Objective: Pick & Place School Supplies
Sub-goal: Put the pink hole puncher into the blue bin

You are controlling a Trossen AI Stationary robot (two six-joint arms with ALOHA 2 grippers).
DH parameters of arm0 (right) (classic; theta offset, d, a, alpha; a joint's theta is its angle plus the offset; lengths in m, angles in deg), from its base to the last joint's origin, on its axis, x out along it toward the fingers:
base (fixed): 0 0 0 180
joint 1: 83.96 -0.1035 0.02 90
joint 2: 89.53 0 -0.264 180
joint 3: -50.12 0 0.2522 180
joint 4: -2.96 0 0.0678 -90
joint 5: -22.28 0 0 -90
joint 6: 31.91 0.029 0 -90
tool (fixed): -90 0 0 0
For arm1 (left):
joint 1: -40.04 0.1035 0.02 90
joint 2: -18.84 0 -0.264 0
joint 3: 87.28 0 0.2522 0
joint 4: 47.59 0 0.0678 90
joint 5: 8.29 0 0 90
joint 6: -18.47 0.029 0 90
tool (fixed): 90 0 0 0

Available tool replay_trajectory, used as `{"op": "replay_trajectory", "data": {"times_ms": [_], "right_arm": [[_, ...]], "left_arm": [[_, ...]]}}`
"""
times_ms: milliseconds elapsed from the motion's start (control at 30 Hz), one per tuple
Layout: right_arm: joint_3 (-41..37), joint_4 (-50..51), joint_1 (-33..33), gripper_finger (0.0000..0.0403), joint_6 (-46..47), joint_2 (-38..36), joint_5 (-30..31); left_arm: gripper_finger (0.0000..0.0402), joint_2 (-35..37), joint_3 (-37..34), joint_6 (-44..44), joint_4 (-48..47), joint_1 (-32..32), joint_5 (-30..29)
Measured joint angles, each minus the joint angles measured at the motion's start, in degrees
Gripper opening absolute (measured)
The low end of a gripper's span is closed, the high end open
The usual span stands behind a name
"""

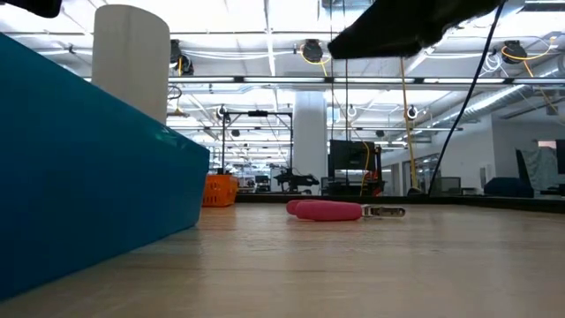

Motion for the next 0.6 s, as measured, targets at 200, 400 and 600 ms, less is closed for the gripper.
{"op": "replay_trajectory", "data": {"times_ms": [200, 400, 600], "right_arm": [[0.0, 5.7, 2.5, 0.0156, 1.9, 0.0, -6.6], [0.0, 17.9, 4.6, 0.0184, 0.5, 0.0, -8.7], [-3.2, 22.1, 10.1, 0.0200, 0.4, 0.0, -19.9]], "left_arm": [[0.0225, 0.0, 0.0, 0.9, -0.3, 0.0, 0.0], [0.0282, 0.0, 0.0, 2.8, -0.3, 0.2, 0.0], [0.0306, 0.0, 0.0, 5.4, 0.1, 1.5, -2.5]]}}
